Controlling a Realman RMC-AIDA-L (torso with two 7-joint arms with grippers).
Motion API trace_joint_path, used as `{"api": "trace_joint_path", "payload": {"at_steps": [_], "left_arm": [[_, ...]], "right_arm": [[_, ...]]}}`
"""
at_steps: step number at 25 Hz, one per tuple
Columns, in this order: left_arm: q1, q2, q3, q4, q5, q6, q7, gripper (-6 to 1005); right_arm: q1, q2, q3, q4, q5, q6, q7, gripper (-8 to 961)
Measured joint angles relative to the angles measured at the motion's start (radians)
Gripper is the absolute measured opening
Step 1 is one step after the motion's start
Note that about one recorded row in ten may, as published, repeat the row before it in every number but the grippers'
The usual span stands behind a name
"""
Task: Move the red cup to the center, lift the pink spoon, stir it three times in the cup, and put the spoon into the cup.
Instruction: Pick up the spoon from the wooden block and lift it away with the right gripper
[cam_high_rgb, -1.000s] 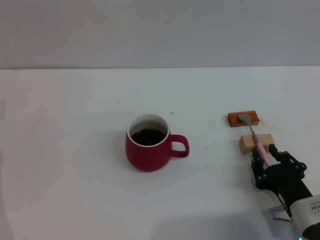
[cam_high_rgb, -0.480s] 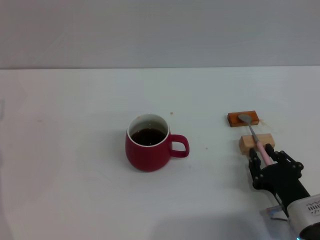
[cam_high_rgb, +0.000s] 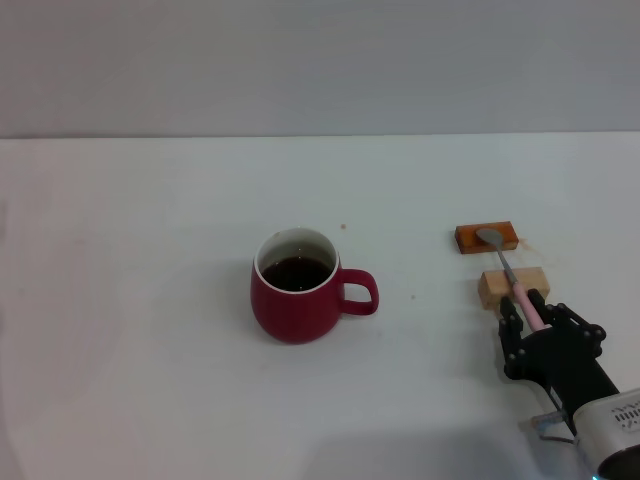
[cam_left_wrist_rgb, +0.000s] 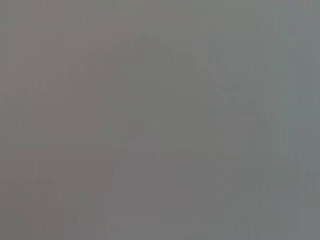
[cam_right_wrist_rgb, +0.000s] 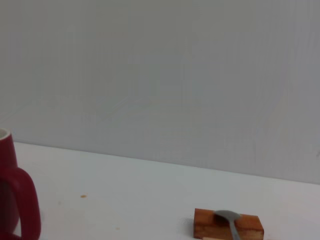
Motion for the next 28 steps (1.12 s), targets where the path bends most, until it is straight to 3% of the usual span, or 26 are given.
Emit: {"api": "trace_joint_path", "payload": {"at_steps": [28], "left_arm": [[0.006, 0.000, 0.000, -0.004, 0.000, 0.002, 0.000, 802]], "right_arm": [[-0.002, 0.000, 0.007, 0.002, 0.000, 0.001, -0.001, 222]]}}
